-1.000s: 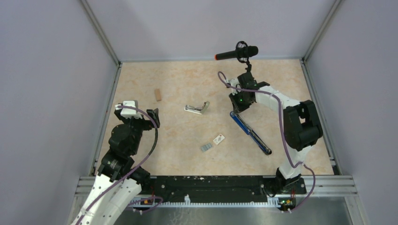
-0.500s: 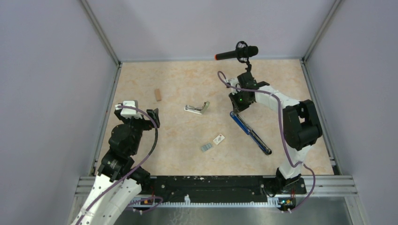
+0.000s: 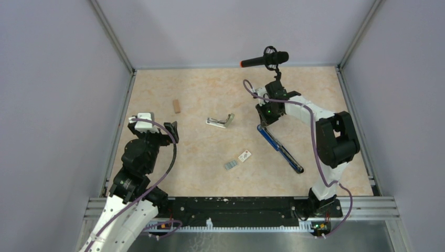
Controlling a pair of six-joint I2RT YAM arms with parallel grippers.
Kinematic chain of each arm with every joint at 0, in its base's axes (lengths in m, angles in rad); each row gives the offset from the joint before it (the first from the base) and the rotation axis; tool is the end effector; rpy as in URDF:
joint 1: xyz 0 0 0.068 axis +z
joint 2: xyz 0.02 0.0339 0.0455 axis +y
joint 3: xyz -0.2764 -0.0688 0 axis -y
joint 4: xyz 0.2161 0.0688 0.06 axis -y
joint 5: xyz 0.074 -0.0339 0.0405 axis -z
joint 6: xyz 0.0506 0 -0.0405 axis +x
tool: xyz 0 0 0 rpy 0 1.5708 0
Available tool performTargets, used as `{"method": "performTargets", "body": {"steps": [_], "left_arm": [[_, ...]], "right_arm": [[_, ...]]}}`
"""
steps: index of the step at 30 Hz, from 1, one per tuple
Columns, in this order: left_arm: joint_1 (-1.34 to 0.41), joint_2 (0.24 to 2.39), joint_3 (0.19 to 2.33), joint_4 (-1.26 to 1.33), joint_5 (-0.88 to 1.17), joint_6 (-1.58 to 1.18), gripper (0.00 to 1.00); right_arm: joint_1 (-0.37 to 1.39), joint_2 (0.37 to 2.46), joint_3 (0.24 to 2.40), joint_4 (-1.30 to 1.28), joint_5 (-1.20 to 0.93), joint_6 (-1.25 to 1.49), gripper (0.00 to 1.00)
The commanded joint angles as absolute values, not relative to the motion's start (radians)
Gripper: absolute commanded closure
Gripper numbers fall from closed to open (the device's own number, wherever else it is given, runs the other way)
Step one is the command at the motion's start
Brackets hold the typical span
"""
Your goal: Load the staples into the stapler
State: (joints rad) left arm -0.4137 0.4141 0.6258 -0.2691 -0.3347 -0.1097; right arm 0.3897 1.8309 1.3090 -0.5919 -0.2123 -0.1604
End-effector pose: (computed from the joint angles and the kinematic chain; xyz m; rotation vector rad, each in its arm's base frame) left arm 0.0865 -0.0198 0.3218 -0.0100 1.6265 -0.1303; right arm 0.3316 0.1477 0.2141 -0.7948 2.5709 0.3563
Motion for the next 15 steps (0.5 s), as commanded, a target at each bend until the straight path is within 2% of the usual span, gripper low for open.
{"method": "performTargets", "body": {"steps": [1, 15], "left_arm": [[-0.416, 0.402, 0.615, -0.216, -0.347, -0.108, 0.01], [-0.416, 0.4, 0.615, -0.216, -0.346, -0.108, 0.01]], "right_arm": [[0.381, 1.847, 1.341, -0.582, -0.23, -0.158, 0.86], [0.38, 1.847, 1.342, -0.583, -0.221, -0.158, 0.81]]}}
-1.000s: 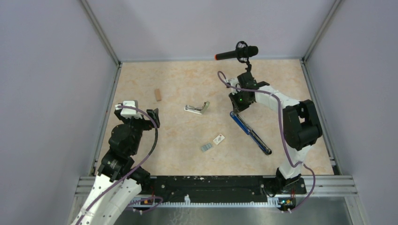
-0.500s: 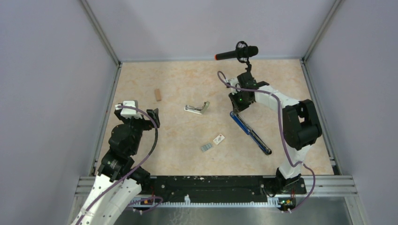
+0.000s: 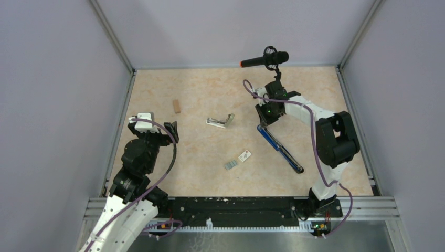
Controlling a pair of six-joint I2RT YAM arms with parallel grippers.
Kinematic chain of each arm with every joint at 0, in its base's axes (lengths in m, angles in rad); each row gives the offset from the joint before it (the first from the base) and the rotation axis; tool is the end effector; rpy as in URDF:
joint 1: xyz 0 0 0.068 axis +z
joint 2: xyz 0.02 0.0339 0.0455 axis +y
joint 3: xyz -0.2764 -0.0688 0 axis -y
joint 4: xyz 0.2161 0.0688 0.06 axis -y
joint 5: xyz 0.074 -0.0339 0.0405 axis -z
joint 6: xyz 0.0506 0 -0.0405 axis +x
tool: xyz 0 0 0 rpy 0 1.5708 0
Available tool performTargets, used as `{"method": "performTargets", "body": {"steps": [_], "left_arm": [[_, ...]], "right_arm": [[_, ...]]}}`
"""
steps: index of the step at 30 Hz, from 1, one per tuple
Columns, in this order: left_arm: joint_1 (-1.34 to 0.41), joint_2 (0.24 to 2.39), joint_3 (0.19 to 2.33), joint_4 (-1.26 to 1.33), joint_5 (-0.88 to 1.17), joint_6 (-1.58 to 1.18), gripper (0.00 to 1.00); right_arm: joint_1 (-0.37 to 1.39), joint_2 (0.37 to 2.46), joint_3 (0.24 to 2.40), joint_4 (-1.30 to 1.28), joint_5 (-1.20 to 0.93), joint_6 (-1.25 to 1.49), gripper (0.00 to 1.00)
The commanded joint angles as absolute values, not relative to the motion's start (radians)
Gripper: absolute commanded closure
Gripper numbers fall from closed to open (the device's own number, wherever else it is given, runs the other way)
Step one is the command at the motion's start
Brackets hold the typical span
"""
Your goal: Load the staples into the stapler
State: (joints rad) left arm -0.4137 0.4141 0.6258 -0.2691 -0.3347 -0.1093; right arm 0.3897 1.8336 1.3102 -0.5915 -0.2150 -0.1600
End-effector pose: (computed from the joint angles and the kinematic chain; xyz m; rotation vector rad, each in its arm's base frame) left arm 0.0865 -0.0198 0.3218 -0.0097 1.6265 -0.1300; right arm 0.3320 0.1480 0.2135 -0.7952 2.5718 0.3600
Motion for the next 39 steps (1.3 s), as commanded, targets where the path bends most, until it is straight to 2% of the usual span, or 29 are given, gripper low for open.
{"method": "performTargets", "body": {"steps": [1, 21, 27, 34, 35, 37, 39], "left_arm": [[-0.416, 0.4, 0.615, -0.215, -0.345, -0.108, 0.01], [-0.416, 0.402, 0.615, -0.214, -0.348, -0.108, 0.01], [-0.416, 0.404, 0.613, -0.212, -0.345, -0.108, 0.01], [-0.416, 0.429, 0.609, -0.206, -0.341, -0.129, 0.01], [-0.416, 0.433, 0.609, -0.207, -0.338, -0.135, 0.01], [-0.417, 0.444, 0.61, -0.21, -0.334, -0.145, 0.01], [-0.417, 0.462, 0.609, -0.218, -0.323, -0.163, 0.01]], "right_arm": [[0.38, 1.846, 1.343, -0.583, -0.221, -0.158, 0.8], [0.381, 1.813, 1.376, -0.594, -0.249, -0.141, 0.77], [0.38, 1.746, 1.388, -0.599, -0.249, -0.082, 0.62], [0.38, 1.623, 1.278, -0.529, -0.153, 0.179, 0.47], [0.38, 1.605, 1.261, -0.524, -0.146, 0.201, 0.41], [0.38, 1.565, 1.235, -0.528, -0.121, 0.247, 0.2], [0.38, 1.524, 1.197, -0.539, -0.07, 0.33, 0.16]]}}
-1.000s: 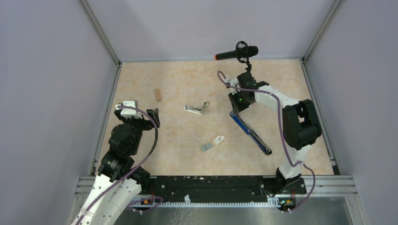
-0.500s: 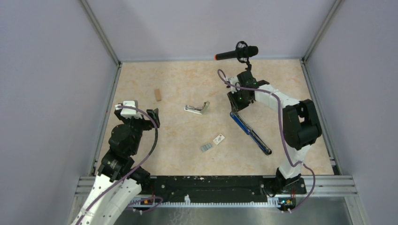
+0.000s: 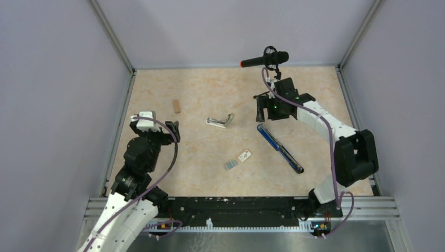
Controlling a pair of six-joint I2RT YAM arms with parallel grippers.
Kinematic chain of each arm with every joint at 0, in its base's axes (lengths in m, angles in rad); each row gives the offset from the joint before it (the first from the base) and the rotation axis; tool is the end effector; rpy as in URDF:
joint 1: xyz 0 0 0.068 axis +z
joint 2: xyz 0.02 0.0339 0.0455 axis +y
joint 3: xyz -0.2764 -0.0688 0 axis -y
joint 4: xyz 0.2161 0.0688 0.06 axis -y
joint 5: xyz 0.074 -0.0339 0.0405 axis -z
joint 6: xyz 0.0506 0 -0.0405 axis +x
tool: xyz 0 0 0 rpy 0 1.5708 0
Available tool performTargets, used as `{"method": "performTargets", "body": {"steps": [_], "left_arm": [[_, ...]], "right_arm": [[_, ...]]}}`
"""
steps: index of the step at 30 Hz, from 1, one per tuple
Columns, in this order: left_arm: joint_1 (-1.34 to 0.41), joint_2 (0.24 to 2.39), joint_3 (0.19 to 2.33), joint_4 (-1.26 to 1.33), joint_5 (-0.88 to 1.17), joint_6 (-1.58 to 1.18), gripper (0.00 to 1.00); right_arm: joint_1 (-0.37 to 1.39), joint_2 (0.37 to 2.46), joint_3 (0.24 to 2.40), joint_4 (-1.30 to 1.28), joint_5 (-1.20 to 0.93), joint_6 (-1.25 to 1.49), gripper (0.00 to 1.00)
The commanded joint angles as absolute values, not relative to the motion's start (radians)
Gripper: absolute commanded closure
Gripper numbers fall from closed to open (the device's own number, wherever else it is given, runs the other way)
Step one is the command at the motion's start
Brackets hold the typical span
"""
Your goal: Load the staples into the stapler
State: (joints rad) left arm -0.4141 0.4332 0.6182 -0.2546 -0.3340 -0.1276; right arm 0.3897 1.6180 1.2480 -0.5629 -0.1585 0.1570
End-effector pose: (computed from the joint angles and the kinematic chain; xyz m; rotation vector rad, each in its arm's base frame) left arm 0.0909 -0.0218 0.3198 -0.0208 1.6383 -0.1410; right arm 0.3023 0.1328 0.2678 -0.3606 2.5123 0.4202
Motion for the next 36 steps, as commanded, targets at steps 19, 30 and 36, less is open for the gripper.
{"method": "performTargets", "body": {"steps": [19, 30, 36], "left_arm": [[-0.443, 1.04, 0.921, -0.035, 0.354, -0.272, 0.2], [-0.686, 1.544, 1.294, -0.008, 0.218, -0.173, 0.31], [-0.737, 1.734, 1.377, 0.099, 0.219, -0.196, 0.39]], "right_arm": [[0.379, 1.053, 0.905, -0.958, 0.401, 1.299, 0.17], [0.166, 1.151, 0.814, -0.997, 0.219, 1.286, 0.01], [0.153, 1.178, 0.788, -1.001, 0.239, 1.263, 0.02]]}}
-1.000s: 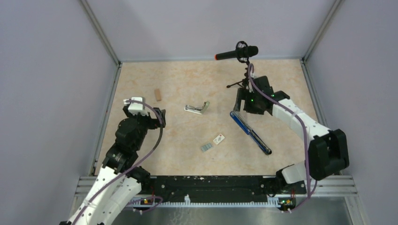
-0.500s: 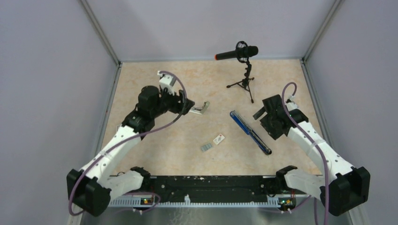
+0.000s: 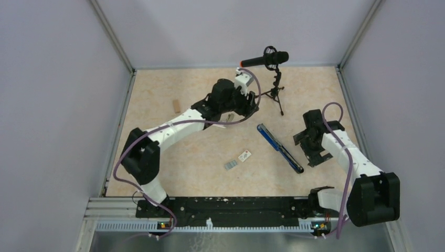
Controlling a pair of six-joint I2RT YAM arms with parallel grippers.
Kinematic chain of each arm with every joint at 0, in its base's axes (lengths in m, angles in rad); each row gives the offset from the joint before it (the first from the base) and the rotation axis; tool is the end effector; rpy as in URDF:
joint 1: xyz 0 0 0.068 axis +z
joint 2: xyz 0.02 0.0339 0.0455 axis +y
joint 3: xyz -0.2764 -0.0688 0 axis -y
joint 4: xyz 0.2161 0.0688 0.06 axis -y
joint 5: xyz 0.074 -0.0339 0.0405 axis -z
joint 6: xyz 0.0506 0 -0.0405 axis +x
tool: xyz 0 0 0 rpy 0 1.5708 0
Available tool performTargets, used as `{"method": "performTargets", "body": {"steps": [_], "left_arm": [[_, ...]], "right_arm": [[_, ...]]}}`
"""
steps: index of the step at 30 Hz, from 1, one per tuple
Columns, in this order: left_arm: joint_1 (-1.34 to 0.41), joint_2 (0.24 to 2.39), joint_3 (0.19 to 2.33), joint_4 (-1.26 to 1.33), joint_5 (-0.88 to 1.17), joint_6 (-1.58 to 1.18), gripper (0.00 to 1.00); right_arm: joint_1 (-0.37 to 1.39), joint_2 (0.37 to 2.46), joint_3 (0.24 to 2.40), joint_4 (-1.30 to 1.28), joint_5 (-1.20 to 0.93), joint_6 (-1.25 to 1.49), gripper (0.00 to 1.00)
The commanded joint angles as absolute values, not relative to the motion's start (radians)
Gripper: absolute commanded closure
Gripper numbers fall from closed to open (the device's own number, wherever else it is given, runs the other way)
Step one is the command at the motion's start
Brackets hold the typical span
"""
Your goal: Load the staples into the stapler
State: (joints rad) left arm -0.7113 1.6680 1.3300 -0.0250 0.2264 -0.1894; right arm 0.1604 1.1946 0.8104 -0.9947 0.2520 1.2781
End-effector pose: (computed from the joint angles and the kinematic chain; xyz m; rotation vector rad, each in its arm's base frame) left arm 0.2849 -0.2605 0.3298 0.6697 1.8979 -0.8079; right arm 0.1646 0.0139 0.2245 1.5302 2.3819 -0.0903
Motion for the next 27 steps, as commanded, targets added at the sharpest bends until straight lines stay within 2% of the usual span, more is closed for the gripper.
{"method": "performTargets", "body": {"steps": [1, 15, 27], "left_arm": [[-0.747, 1.758, 1.377, 0.12, 0.218, -0.186, 0.39], [-0.761, 2.041, 1.424, 0.248, 0.277, -0.235, 0.51], [-0.772, 2.11, 1.386, 0.295, 0.288, -0.218, 0.57]], "right_arm": [[0.154, 1.165, 0.772, -0.999, 0.243, 1.275, 0.02], [0.153, 1.049, 0.663, -1.026, 0.182, 1.482, 0.04], [0.154, 0.98, 0.604, -0.97, 0.094, 1.575, 0.06]]}}
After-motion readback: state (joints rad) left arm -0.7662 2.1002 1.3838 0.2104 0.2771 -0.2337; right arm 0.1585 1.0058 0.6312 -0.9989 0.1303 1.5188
